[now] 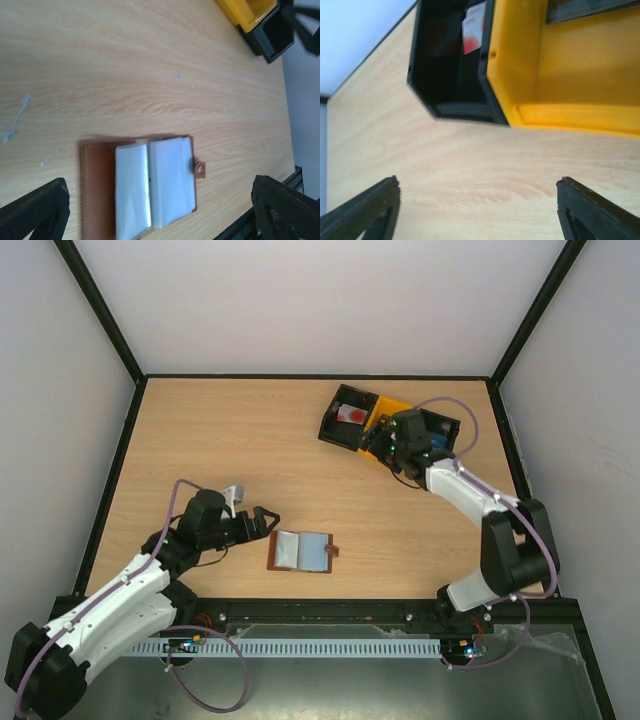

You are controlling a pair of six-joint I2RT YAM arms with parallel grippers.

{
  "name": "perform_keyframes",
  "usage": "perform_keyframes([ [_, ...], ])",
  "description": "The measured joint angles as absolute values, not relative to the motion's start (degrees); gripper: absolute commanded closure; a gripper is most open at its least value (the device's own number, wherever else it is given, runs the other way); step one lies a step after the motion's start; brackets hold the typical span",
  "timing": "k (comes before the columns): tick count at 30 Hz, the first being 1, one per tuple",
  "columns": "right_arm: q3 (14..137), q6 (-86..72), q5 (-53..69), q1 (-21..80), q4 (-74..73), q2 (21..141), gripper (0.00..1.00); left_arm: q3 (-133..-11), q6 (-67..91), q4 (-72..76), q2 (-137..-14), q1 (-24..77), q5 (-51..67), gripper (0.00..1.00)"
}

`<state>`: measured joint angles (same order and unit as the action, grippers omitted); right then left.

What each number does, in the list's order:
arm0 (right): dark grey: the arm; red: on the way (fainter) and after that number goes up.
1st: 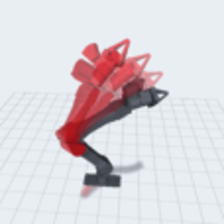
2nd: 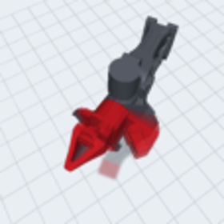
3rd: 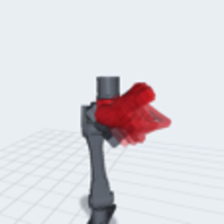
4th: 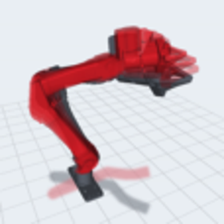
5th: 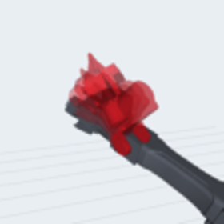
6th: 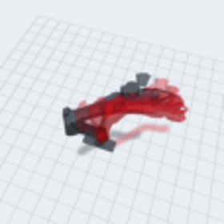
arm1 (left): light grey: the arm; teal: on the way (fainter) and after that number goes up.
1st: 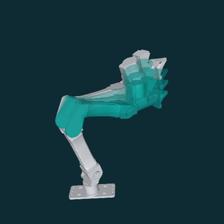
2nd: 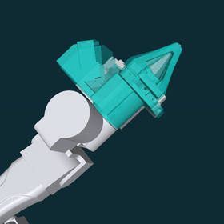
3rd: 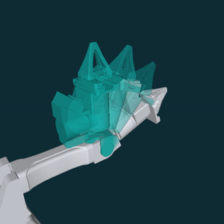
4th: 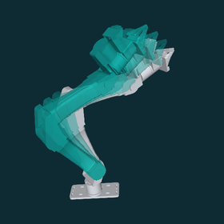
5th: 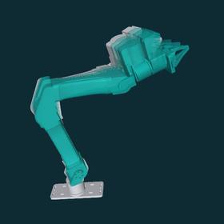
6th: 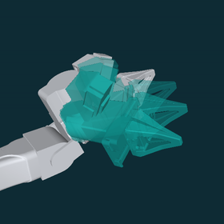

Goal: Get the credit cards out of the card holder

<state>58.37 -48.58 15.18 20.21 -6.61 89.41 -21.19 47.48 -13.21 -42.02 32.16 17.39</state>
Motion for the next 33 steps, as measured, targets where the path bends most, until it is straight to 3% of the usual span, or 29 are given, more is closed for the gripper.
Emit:
perform_keyframes([
  [3,52.4,-46.9,18.0,20.2,-5.7,82.4,0.09,-25.1,46.8,-15.4,-42.2,32.2,15.7,0.0],
  [5,49.4,-46.4,19.2,20.2,-5.5,78.4,0.01,-28.3,45.8,-16.7,-42.5,32.1,14.3,0.0],
  [17,43.3,-42.2,19.9,20.3,-11.5,47.4,0.02,-40.5,41.6,-23.1,-43.9,31.8,9.0,0.0],
  [26,37.6,-42.9,20.2,20.3,-17.9,34.2,0.02,-41.1,39.4,-23.3,-38.0,31.8,8.8,0.0],
  [33,35.9,-43.2,18.9,20.3,-19.5,26.7,0.02,-34.4,39.9,-18.7,-29.8,31.8,8.3,0.0],
])
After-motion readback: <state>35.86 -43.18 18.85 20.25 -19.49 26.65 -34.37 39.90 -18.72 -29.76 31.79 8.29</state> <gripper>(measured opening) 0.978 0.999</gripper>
